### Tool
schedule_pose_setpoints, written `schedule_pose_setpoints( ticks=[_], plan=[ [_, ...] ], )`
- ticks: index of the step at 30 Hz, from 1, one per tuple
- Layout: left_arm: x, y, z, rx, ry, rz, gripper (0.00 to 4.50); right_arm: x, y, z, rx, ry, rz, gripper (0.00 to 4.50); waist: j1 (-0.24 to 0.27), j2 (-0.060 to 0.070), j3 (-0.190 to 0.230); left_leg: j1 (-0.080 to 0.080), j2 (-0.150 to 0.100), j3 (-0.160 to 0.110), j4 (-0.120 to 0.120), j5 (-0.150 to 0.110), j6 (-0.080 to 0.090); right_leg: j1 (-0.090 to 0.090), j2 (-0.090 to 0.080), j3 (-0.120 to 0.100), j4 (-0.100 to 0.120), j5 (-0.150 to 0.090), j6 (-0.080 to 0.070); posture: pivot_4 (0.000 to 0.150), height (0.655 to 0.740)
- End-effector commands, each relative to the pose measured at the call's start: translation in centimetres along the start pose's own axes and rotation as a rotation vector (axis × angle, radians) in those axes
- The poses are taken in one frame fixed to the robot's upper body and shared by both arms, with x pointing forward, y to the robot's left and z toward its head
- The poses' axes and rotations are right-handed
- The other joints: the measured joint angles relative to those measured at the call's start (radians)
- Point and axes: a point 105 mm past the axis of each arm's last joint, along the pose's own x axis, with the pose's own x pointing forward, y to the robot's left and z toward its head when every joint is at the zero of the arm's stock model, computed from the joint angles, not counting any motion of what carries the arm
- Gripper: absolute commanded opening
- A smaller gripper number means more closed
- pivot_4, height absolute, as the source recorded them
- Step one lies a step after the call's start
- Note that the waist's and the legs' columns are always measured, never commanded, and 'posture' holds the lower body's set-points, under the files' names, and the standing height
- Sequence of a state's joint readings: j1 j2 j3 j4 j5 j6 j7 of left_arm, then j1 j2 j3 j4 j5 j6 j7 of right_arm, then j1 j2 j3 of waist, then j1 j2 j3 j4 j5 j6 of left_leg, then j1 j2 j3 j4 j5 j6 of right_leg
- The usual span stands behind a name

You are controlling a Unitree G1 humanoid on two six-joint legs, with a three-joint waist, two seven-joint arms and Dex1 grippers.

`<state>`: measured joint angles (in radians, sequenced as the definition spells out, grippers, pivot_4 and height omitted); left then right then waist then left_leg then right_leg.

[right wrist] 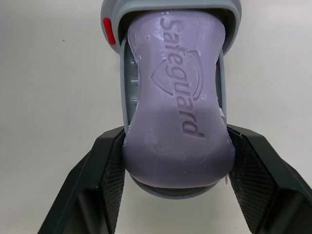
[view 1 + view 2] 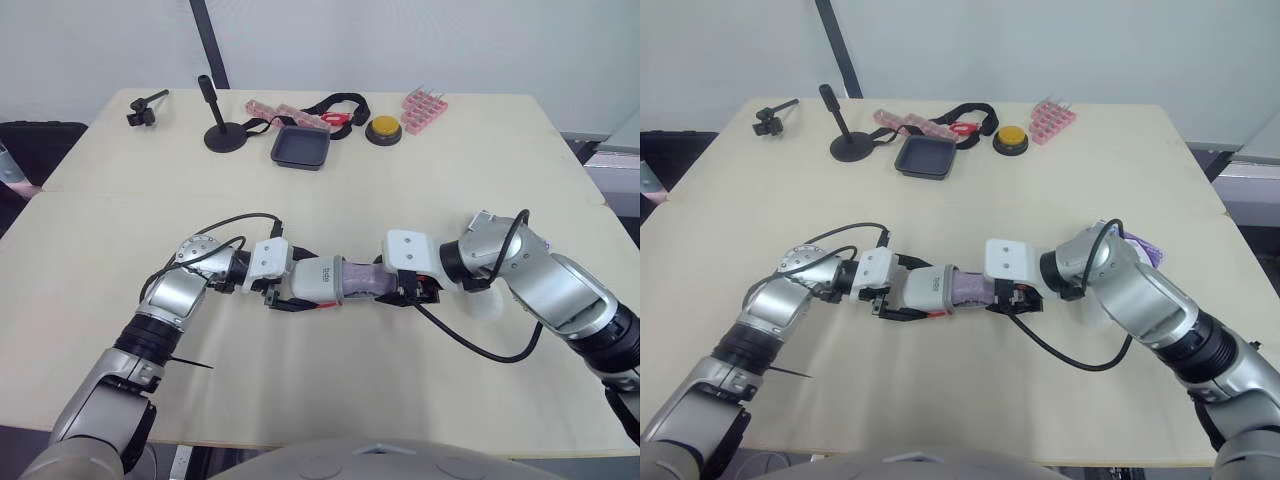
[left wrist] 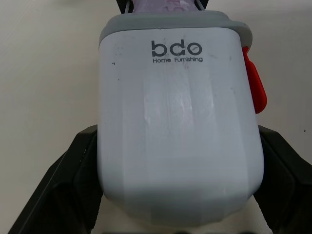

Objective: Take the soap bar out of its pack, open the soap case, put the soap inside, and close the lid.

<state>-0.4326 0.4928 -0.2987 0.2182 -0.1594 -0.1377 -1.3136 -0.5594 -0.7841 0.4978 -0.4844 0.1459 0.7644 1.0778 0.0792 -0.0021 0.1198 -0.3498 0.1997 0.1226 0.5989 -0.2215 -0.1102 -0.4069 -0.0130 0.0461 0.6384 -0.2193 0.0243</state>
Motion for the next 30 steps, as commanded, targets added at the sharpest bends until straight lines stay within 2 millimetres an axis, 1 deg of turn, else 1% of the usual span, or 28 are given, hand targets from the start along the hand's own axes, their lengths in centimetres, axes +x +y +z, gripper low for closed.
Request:
schedule_pose_setpoints(
  ticks=[1,5,14,19,21,24,28,30],
  plan=[
    [0.4,0.6,0.9,0.045,-0.016,0.003,3.48,-0.4,-0.4,1.3,-0.066,-0.02,-0.015,2.53,0.0,0.0,0.0,0.0,0.0,0.0,0.0,0.0,0.0,0.0,0.0,0.0,0.0,0.0,0.0,0.15,0.74],
    [1.0,1.0,1.3,0.047,-0.021,0.003,3.48,-0.3,-0.6,1.5,-0.086,-0.01,-0.023,2.53,0.001,0.0,0.0,0.0,0.0,0.0,0.0,0.0,0.0,0.0,0.0,0.0,0.0,0.0,0.0,0.15,0.74],
    [2.6,1.1,1.4,0.06,-0.016,-0.019,3.48,-0.2,-1.3,2.1,-0.142,0.025,-0.05,2.53,0.001,0.0,0.0,0.0,0.0,0.0,0.0,0.0,0.0,0.0,0.0,0.0,0.0,0.0,0.0,0.15,0.74],
    [3.3,1.5,2.0,0.076,-0.037,-0.018,3.48,0.4,-1.9,3.2,-0.157,-0.017,-0.077,2.53,0.0,0.0,0.0,0.0,0.0,0.0,0.0,0.0,0.0,0.0,0.0,0.0,0.001,0.0,0.0,0.15,0.74],
    [3.4,1.5,2.0,0.076,-0.043,-0.015,3.48,0.4,-2.3,3.8,-0.162,-0.053,-0.098,3.56,0.0,0.0,0.0,0.0,0.0,0.0,0.0,0.0,0.0,0.0,0.0,0.0,0.001,0.0,0.0,0.15,0.74],
    [3.4,1.4,2.0,0.077,-0.047,-0.013,3.48,0.0,-2.4,4.1,-0.156,-0.091,-0.101,4.46,0.002,0.0,0.0,0.0,0.0,0.0,0.0,0.0,0.0,0.0,0.0,0.0,0.001,0.0,0.0,0.15,0.74],
    [2.7,1.2,1.7,0.071,-0.037,-0.007,3.48,-1.3,-2.3,3.6,-0.127,-0.108,-0.101,4.46,0.007,0.0,0.0,-0.001,0.0,0.0,0.001,0.0,0.001,0.0,-0.001,0.0,0.001,0.0,0.0,0.15,0.74],
    [2.3,1.1,1.5,0.068,-0.029,-0.002,3.48,-2.2,-2.4,2.9,-0.122,-0.094,-0.111,4.46,0.006,0.0,0.0,-0.001,0.0,0.0,0.001,0.0,0.001,0.0,-0.001,0.0,0.001,0.0,0.0,0.15,0.74]
  ],
)
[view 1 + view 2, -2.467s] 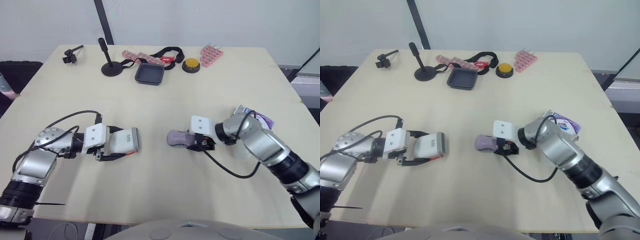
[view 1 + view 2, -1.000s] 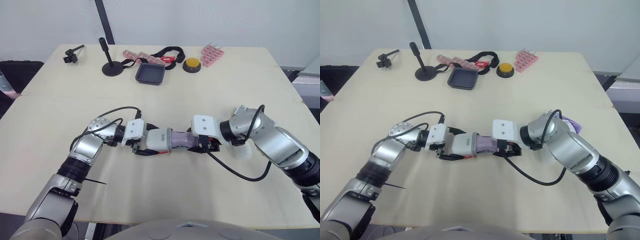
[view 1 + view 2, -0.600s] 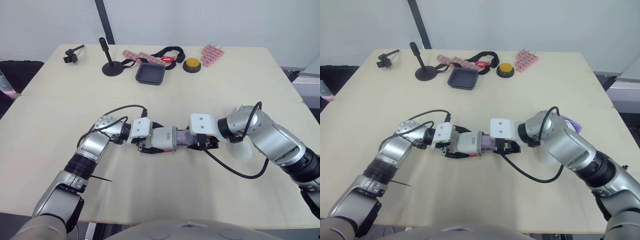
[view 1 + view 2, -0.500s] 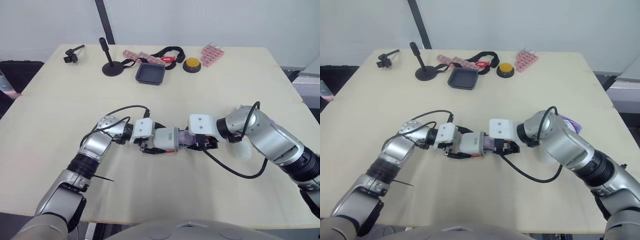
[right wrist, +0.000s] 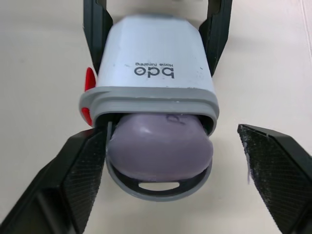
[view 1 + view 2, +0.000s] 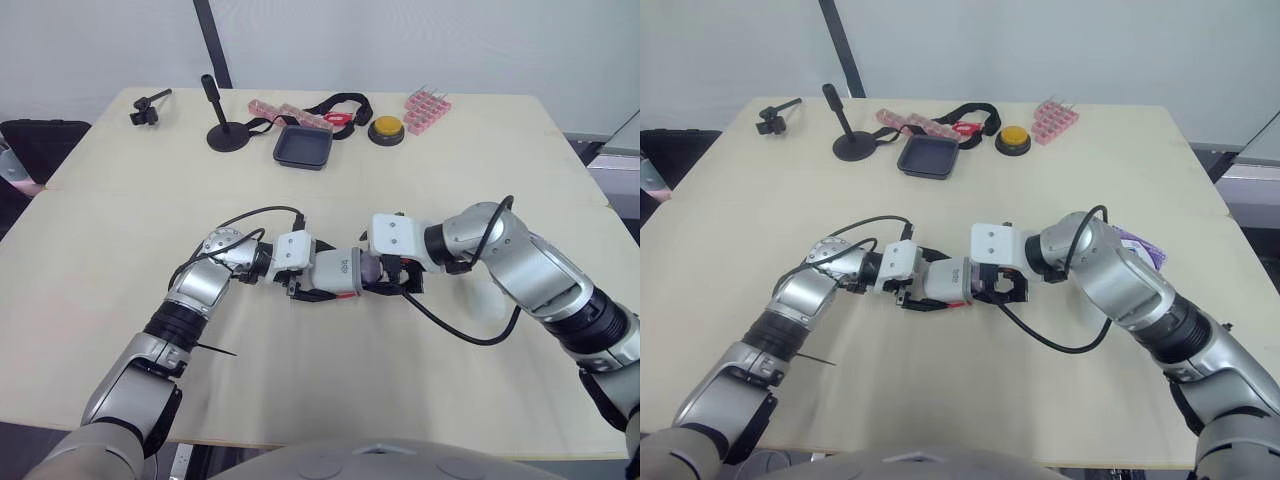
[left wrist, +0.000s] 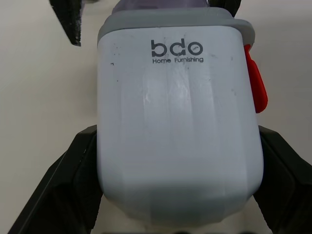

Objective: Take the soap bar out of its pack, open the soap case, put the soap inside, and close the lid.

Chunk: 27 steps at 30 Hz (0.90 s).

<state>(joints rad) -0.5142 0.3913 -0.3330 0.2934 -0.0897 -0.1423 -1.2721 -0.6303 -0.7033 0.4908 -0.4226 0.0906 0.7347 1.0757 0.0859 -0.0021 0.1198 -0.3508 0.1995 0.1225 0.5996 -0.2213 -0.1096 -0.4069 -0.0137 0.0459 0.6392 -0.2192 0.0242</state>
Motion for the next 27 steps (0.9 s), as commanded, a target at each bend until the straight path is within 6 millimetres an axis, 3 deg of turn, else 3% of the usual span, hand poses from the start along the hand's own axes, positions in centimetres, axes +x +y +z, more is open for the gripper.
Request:
schedule_pose_setpoints(
  ticks=[1,8,12,16,27],
  plan=[
    [-0.6,-0.3,0.5,0.034,-0.016,0.003,3.48,-2.9,-0.7,0.6,-0.059,-0.044,-0.057,4.46,-0.002,0.0,0.0,0.0,0.0,0.0,0.0,0.0,0.0,0.0,0.0,0.0,0.0,0.0,0.0,0.15,0.74],
    [-1.4,-0.8,0.0,0.024,0.005,0.009,3.48,-4.2,0.7,-1.3,-0.072,-0.011,-0.007,4.46,-0.004,0.0,0.0,0.0,0.0,0.0,0.0,0.0,0.0,0.0,0.0,0.0,0.0,0.0,0.0,0.15,0.74],
    [-1.5,-0.6,0.1,0.026,0.006,0.016,3.48,-3.4,1.0,-2.6,-0.094,0.033,0.003,4.46,-0.006,0.0,0.0,0.0,0.0,0.0,0.0,0.0,0.0,0.0,0.0,0.0,0.0,0.0,0.0,0.15,0.74],
    [-1.4,-0.4,0.4,0.031,0.0,0.02,3.48,-2.4,-0.1,-2.9,-0.052,0.059,-0.041,4.46,-0.01,0.0,0.0,0.0,0.0,0.0,0.0,0.0,0.0,0.0,0.0,0.0,0.0,0.0,0.0,0.15,0.74],
    [-1.0,0.0,1.1,0.05,-0.02,0.028,3.48,-1.0,0.8,-2.2,-0.091,0.046,0.009,0.95,-0.006,0.001,0.0,0.0,0.0,0.0,0.0,0.0,0.001,0.0,0.0,0.0,-0.001,0.0,0.0,0.15,0.74]
  ],
)
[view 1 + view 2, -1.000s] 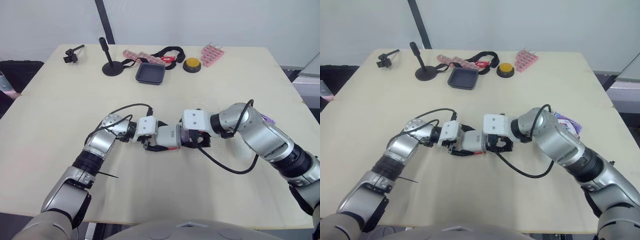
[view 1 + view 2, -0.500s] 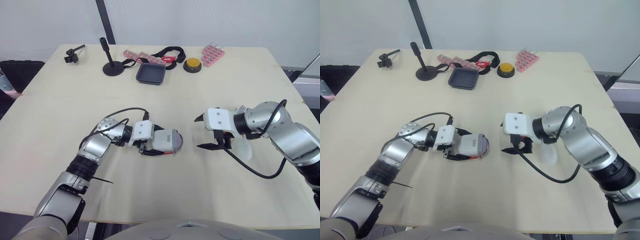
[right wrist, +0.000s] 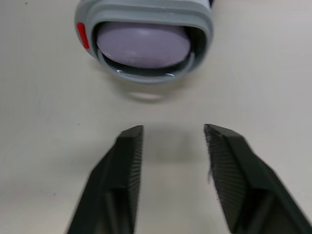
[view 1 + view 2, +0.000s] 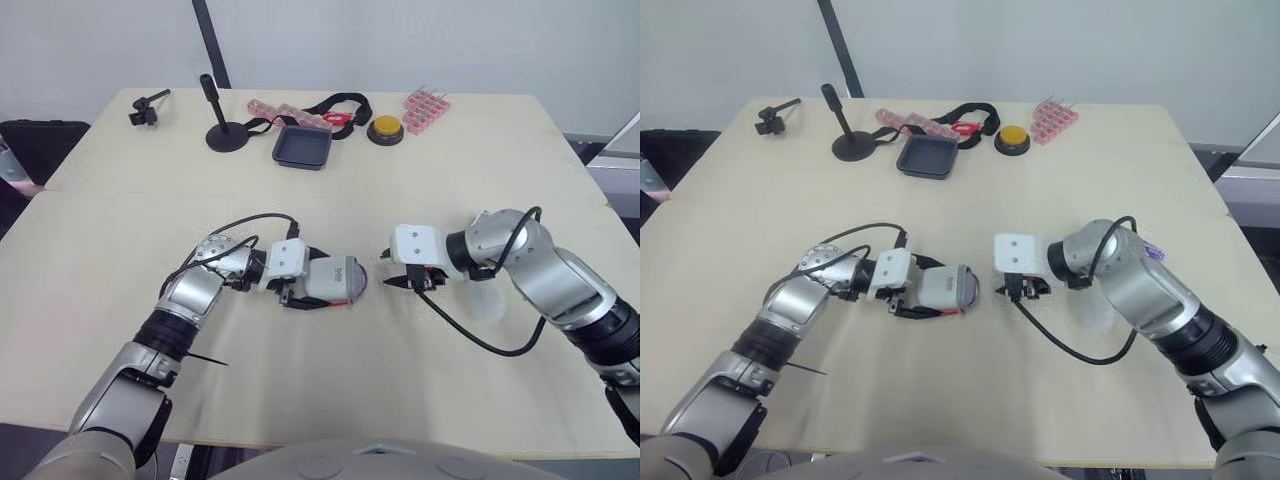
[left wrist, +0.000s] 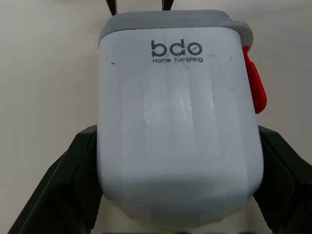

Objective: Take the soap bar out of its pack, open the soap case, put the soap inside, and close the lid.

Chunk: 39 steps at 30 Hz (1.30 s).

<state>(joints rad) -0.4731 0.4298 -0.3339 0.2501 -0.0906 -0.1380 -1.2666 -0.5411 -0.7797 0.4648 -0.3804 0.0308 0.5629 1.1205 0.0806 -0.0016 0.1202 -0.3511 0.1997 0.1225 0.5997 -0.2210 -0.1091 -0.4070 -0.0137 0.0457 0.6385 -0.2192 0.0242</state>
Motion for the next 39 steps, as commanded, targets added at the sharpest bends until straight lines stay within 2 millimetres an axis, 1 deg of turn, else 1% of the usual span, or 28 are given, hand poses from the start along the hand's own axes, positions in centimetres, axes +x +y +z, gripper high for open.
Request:
schedule_pose_setpoints(
  ticks=[1,2,3,9,13,16,19,21,23,25,27,29,32,36,39],
  plan=[
    [-0.3,0.8,1.7,0.056,-0.046,0.026,3.48,-0.2,0.4,0.6,-0.039,-0.014,0.01,0.79,-0.001,0.0,0.0,0.0,0.0,0.0,0.0,0.0,0.0,0.0,0.0,0.0,0.0,0.0,0.0,0.15,0.74],
    [-0.2,0.8,1.7,0.057,-0.047,0.026,3.48,-0.1,0.5,0.6,-0.04,-0.016,0.015,0.3,-0.001,0.0,0.0,0.0,0.0,0.0,0.0,0.0,0.0,0.0,0.0,0.0,0.0,0.0,0.0,0.15,0.74],
    [-0.2,0.9,1.8,0.058,-0.047,0.026,3.48,-0.1,0.6,0.7,-0.042,-0.018,0.021,0.01,-0.001,0.0,0.0,0.0,0.0,0.0,0.0,0.0,0.0,0.0,0.0,0.0,0.0,0.0,0.0,0.15,0.74],
    [0.0,1.1,2.2,0.065,-0.059,0.029,3.48,0.5,0.8,0.8,-0.051,-0.015,0.032,0.01,-0.002,0.0,0.0,0.0,0.0,0.0,0.0,0.0,0.0,0.0,0.0,0.0,0.0,0.0,0.0,0.15,0.74],
    [0.4,1.1,2.2,0.057,-0.066,0.026,3.48,1.2,1.0,1.0,-0.101,0.001,0.039,0.01,-0.002,0.0,0.0,0.0,0.0,0.0,0.0,0.0,0.0,0.0,0.0,0.0,0.0,0.0,0.0,0.15,0.74],
    [0.8,1.1,2.0,0.054,-0.065,0.028,3.48,1.6,0.8,1.8,-0.119,-0.015,0.036,0.01,-0.003,0.0,0.0,0.0,0.0,0.0,0.0,0.0,0.0,0.0,0.0,0.0,0.0,0.0,0.0,0.15,0.74],
    [1.1,1.1,2.3,0.046,-0.08,0.025,3.48,1.6,0.1,2.9,-0.128,-0.051,0.022,0.01,-0.003,0.0,0.0,0.0,0.0,0.0,0.0,0.0,0.0,0.0,0.0,0.0,0.0,0.0,0.0,0.15,0.74],
    [1.1,1.1,2.4,0.046,-0.082,0.024,3.48,1.6,0.0,3.0,-0.135,-0.05,0.017,0.01,-0.003,0.0,0.0,0.0,0.0,0.0,0.0,0.0,0.0,0.0,0.0,0.0,0.0,0.0,0.0,0.15,0.74],
    [1.0,1.1,2.3,0.047,-0.079,0.026,3.48,1.8,0.0,2.5,-0.137,-0.029,0.014,0.01,-0.001,0.0,0.0,0.0,0.0,0.0,0.0,0.0,0.0,0.0,0.0,0.0,0.0,0.0,0.0,0.15,0.74],
    [0.6,1.1,2.2,0.046,-0.074,0.035,3.48,1.9,0.2,0.8,-0.122,0.019,0.005,0.01,0.0,0.0,0.0,0.0,0.0,0.0,0.0,0.0,0.0,0.0,0.0,0.0,0.0,0.0,0.0,0.15,0.74],
    [0.1,1.1,2.0,0.042,-0.067,0.048,3.48,1.7,-0.2,-0.8,-0.135,0.071,-0.035,0.01,0.0,0.0,0.0,0.0,0.0,0.0,0.0,0.0,0.0,0.0,0.0,0.0,0.0,0.0,0.0,0.15,0.74],
    [-0.4,1.0,1.8,0.037,-0.06,0.057,3.48,1.5,-1.3,-1.6,-0.137,0.107,-0.121,0.01,-0.002,0.0,0.0,0.0,0.0,0.0,0.0,0.0,0.0,0.0,0.0,0.0,0.0,0.0,0.0,0.15,0.74],
    [-0.9,1.1,1.8,0.033,-0.057,0.072,3.48,1.1,-2.7,-1.6,-0.104,0.104,-0.205,0.01,-0.008,0.0,0.0,0.0,0.0,0.0,0.0,0.0,0.0,0.0,0.0,0.0,0.0,0.0,0.0,0.15,0.74],
    [-1.8,0.8,2.4,0.029,-0.072,0.082,3.48,-0.5,-3.7,-1.4,-0.062,0.088,-0.255,1.14,-0.008,0.001,0.001,0.0,0.0,0.0,0.0,0.0,0.0,0.0,0.0,0.0,0.0,0.0,0.0,0.15,0.74],
    [-2.7,0.4,3.0,0.02,-0.086,0.084,3.48,-2.3,-4.1,-1.3,-0.024,0.086,-0.305,2.14,-0.003,0.001,0.001,0.0,0.0,0.0,0.0,0.0,0.0,0.0,0.0,0.0,-0.001,0.0,0.0,0.15,0.74]
  ],
)
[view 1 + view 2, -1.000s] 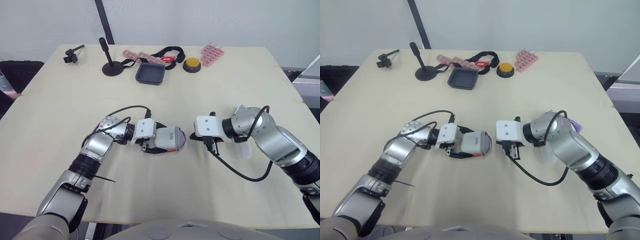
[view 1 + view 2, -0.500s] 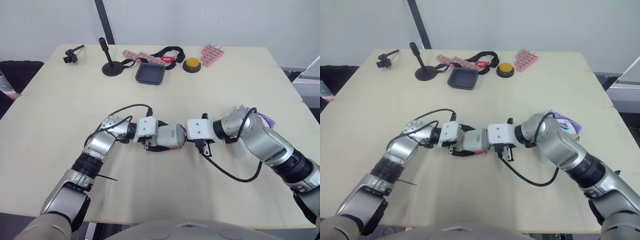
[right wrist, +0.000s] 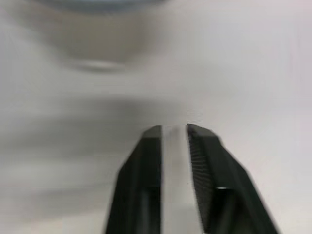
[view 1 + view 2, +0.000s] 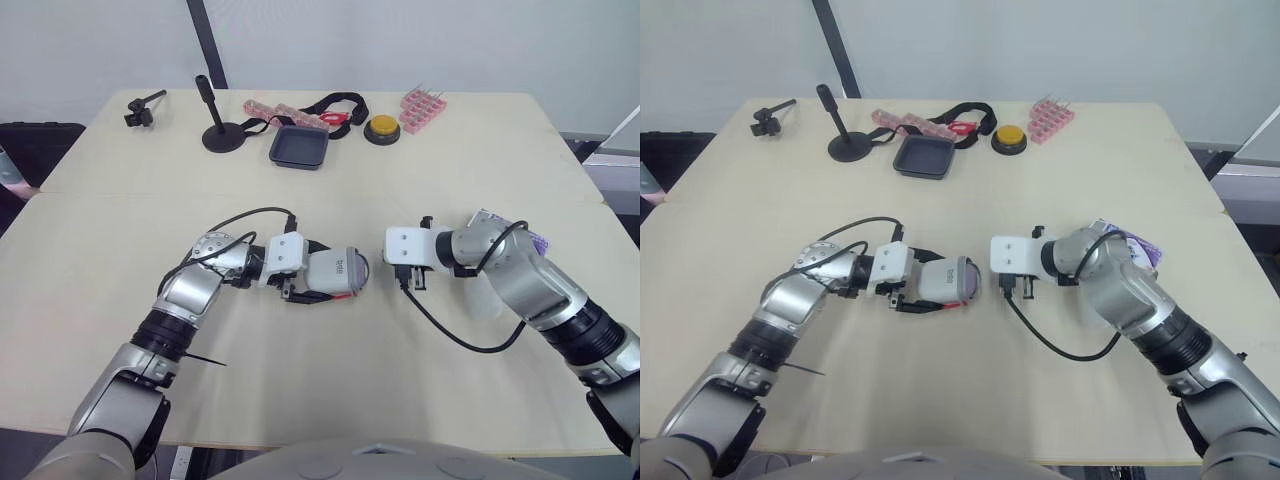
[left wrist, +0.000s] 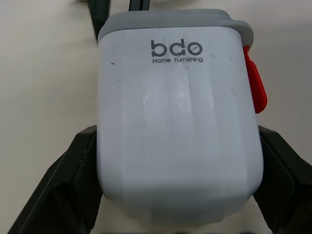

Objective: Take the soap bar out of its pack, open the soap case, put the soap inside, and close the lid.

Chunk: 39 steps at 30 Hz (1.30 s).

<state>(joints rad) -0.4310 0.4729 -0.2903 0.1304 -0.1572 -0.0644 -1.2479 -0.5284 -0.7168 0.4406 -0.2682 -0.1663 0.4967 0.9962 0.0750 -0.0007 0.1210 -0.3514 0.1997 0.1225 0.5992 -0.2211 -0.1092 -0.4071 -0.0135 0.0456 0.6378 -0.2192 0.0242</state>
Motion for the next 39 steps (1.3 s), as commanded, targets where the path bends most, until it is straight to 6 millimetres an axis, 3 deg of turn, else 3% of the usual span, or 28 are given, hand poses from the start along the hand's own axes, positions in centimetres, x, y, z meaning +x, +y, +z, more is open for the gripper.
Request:
schedule_pose_setpoints(
  ticks=[1,7,10,15,21,27,31,36,39],
  plan=[
    [-1.4,0.2,1.9,0.031,-0.047,0.028,3.48,-2.8,-1.8,0.8,0.03,-0.025,-0.091,2.57,0.003,0.0,0.0,0.0,0.0,0.0,0.0,0.0,0.0,0.0,0.0,0.0,0.0,0.0,0.0,0.15,0.74],
    [-2.1,-0.3,1.2,0.003,-0.022,0.038,3.48,-5.5,-1.8,-0.5,0.2,0.022,-0.133,4.46,0.004,0.0,0.0,0.0,0.0,0.0,0.0,0.0,0.0,0.0,0.0,0.0,0.0,0.0,0.0,0.15,0.74],
    [-2.0,-0.5,1.0,-0.001,-0.02,0.036,3.48,-6.7,-1.8,-1.9,0.267,0.109,-0.155,4.49,0.004,0.001,0.001,0.001,0.0,0.0,0.0,0.0,0.0,0.0,0.0,0.0,-0.001,0.0,0.0,0.15,0.74],
    [-1.9,-0.5,0.8,0.0,-0.015,0.035,3.48,-9.1,-1.4,-1.5,0.325,0.121,-0.161,4.49,0.003,0.002,0.001,0.001,0.0,0.0,-0.001,0.0,0.0,0.0,0.0,0.0,-0.001,0.0,0.0,0.15,0.74],
    [-1.7,-0.6,0.5,-0.004,-0.017,0.036,3.48,-10.1,-1.2,-1.7,0.434,0.111,-0.185,4.49,0.006,0.002,0.001,0.001,0.0,0.0,-0.001,0.0,0.0,0.0,0.0,0.001,-0.001,0.0,0.0,0.15,0.74],
    [-1.8,-0.5,0.6,-0.002,-0.02,0.037,3.48,-9.7,-0.5,0.8,0.861,-0.173,-0.034,4.49,0.004,0.003,0.002,0.002,0.0,0.0,-0.001,0.0,0.0,0.0,0.001,0.001,-0.001,0.0,0.0,0.15,0.74],
    [-2.0,-0.4,0.8,0.005,-0.022,0.039,3.48,-8.5,0.7,1.5,1.041,-0.334,0.104,4.49,0.016,0.003,0.001,0.002,0.0,0.0,-0.001,0.0,0.0,0.0,0.0,0.0,-0.001,0.0,0.0,0.15,0.74],
    [-1.7,0.0,1.4,0.027,-0.043,0.059,3.48,-5.4,2.5,1.0,1.211,-0.348,0.21,4.49,0.03,0.004,0.002,0.001,0.0,0.001,-0.001,0.0,0.0,0.0,0.0,0.0,-0.001,0.0,0.0,0.15,0.74],
    [-1.6,0.1,1.7,0.033,-0.049,0.058,3.48,-4.3,2.4,1.2,1.236,-0.332,0.201,4.49,0.03,0.005,0.002,0.002,0.0,0.001,-0.001,0.0,-0.001,0.0,0.0,0.0,-0.001,0.0,0.0,0.15,0.74]
  ],
)
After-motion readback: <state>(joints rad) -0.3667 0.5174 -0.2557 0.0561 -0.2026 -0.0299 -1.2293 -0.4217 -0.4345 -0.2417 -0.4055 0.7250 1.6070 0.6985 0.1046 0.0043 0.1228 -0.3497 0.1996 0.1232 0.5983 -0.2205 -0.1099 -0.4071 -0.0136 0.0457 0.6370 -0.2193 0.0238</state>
